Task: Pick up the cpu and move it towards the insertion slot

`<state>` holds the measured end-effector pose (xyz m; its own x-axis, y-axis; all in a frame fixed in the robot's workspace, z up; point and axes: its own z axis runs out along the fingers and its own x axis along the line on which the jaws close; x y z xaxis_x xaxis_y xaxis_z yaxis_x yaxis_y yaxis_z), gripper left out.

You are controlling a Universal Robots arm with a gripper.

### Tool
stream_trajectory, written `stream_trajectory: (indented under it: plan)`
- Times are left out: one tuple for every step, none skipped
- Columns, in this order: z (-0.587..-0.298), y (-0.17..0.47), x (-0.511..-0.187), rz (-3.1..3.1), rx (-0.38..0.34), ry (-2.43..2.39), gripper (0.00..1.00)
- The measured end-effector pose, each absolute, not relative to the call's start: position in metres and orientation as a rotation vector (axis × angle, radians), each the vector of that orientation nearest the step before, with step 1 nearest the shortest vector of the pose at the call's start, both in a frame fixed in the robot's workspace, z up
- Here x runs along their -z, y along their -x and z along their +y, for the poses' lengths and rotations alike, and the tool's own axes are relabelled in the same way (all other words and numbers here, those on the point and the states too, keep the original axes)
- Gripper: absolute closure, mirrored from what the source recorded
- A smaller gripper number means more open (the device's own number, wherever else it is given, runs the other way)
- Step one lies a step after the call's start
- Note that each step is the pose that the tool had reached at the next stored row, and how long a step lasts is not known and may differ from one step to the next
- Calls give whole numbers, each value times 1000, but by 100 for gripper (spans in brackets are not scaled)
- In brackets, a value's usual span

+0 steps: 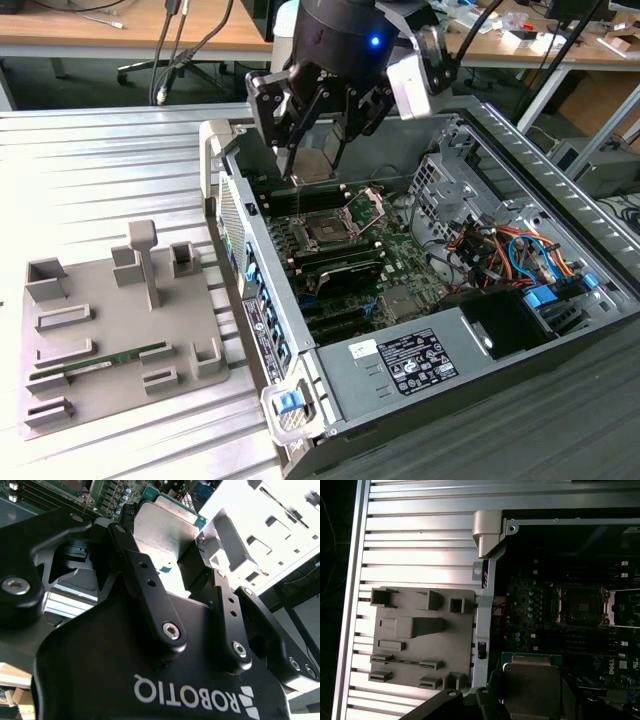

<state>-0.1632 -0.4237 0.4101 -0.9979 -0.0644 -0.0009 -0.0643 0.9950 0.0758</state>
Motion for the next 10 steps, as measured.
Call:
stream_trajectory:
  plan:
    - [-424,163,-410,-3136,119,-101,45]
    - [-424,162,-410,-3136,119,-101,45]
    - [-424,162,-410,-3136,119,-101,45]
    - [-424,161,-410,-3136,119,-101,45]
    - [-424,161,-410,-3136,119,-101,45]
    - [-424,161,-410,-3136,119,-101,45]
    - [-424,160,-410,-3136,119,-101,45]
    - [-424,160,-410,-3136,119,-101,45]
    - [-424,160,-410,-3136,119,-101,45]
    - [-424,159,-410,-3136,119,-101,45]
